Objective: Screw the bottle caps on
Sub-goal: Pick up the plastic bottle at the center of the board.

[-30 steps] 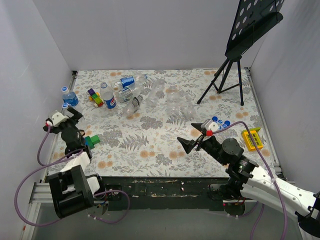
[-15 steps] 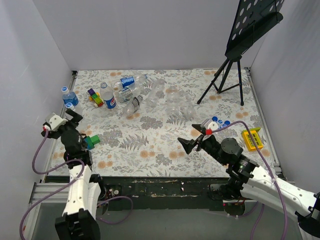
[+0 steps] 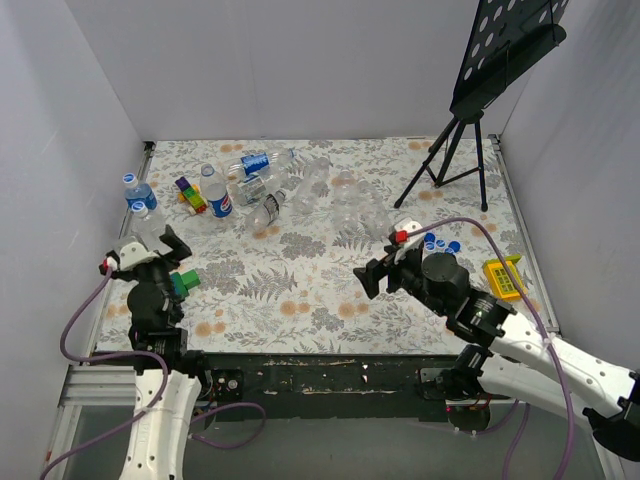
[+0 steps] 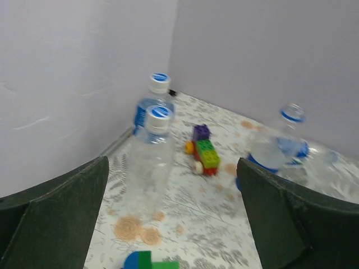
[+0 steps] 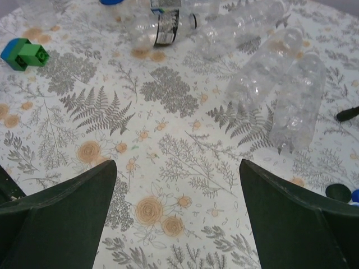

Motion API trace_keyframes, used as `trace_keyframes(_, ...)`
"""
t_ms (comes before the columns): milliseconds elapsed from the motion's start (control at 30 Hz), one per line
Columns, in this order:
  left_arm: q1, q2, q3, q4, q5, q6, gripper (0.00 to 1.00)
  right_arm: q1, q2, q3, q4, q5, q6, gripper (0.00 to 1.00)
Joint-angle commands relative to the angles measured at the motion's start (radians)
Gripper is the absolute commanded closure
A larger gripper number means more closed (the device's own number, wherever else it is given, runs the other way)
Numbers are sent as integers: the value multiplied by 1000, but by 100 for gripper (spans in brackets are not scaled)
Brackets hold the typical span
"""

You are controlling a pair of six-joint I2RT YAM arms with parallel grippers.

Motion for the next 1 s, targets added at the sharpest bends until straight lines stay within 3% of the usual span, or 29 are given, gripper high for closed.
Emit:
trace_keyframes(0, -93, -43, 51, -230, 228, -117, 2, -8, 114, 152, -183, 54, 96, 2)
trace_keyframes(200, -179, -95, 43, -383, 297, -410, 2, -69, 261, 240, -298, -7, 171, 2)
trace_keyframes(367, -228, 2, 137, -535, 525, -457, 2, -289, 341, 243, -312, -285, 218, 2)
trace_keyframes(467, -237, 71, 174, -563, 562, -544, 2, -352, 366, 241, -301, -298, 237, 2)
trace_keyframes(600, -236, 169, 237, -572, 637, -532, 2, -369, 370, 240, -268, -267, 217, 2)
trace_keyframes(733, -236, 244, 200, -438, 853, -404, 2, -418, 396, 240, -251, -316, 228, 2)
trace_keyframes(967, -236, 352, 211, -384, 835, -424, 2, -435, 542, 367, -254, -180, 174, 5)
